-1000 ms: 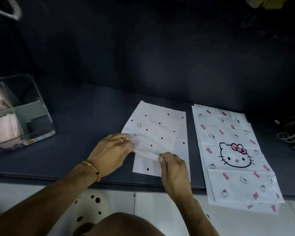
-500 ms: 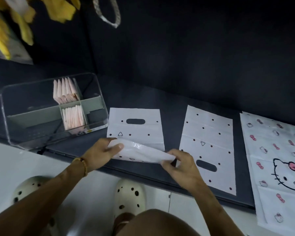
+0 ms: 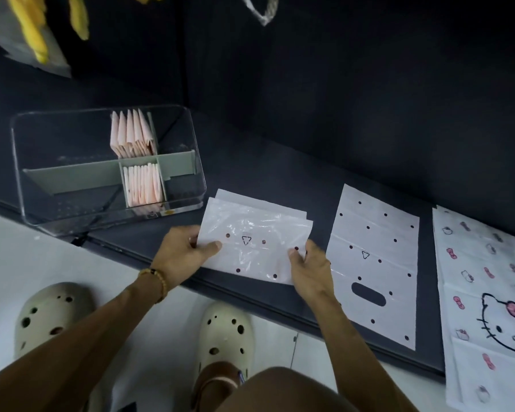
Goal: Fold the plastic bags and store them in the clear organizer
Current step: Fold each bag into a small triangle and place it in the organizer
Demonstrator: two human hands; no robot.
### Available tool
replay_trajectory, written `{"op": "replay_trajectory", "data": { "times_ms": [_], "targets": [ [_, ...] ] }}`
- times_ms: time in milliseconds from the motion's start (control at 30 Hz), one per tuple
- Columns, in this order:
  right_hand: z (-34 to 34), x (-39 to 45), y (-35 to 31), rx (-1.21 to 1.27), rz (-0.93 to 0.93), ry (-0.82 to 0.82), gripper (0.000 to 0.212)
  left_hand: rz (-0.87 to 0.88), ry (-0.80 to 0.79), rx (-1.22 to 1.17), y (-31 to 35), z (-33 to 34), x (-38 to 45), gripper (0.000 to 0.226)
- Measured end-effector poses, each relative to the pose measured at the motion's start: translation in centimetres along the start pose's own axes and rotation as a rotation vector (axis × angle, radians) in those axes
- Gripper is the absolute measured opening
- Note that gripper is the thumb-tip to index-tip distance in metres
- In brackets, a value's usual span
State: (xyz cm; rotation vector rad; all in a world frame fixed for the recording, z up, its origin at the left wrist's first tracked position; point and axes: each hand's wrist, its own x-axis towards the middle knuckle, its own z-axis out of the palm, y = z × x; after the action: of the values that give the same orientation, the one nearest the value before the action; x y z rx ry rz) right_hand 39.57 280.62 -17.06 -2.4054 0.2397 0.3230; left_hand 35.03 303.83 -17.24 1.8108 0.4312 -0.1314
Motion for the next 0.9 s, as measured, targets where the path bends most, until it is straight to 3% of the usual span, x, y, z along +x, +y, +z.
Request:
{"op": "replay_trajectory", "data": {
  "times_ms": [133,233,400,567,767,833,900],
  "targets": [
    [0.1,0.1,-0.1,0.026,0.071,0.033,0.02,0.053,0.077,0.48,-0.4,0.6,1.1,0.023],
    [0.0,0.3,0.1,0.021,0.109,0.04,0.025,0.0,0.069,0.645,-0.1,1.1,2.2,0.037],
    [-0.3,1.7,-0.1,-0.025,0.143,0.001,0.031,-0.036,0.099,0.762,-0.1,1.5,3.3,0.033],
    [0.0,2.7,-0.4,-0.216,0.019,0.021,0.027,-0.067,0.186,0.764,-0.2,1.7,3.7,0.033],
    [0.1,3.5,-0.3,-0.187,0.122,0.021,0.042,-0.096,0.269,0.839,0.0,1.6,3.7,0.04],
    [0.0,3.5,-0.2,-0.163,0.141,0.021,0.043,-0.04,0.318,0.869,0.1,1.6,3.3,0.037],
    [0.1,3.6,-0.2,-0.149,0.155,0.023,0.043,0.179,0.377,0.869,0.0,1.7,2.5,0.028]
  ]
}}
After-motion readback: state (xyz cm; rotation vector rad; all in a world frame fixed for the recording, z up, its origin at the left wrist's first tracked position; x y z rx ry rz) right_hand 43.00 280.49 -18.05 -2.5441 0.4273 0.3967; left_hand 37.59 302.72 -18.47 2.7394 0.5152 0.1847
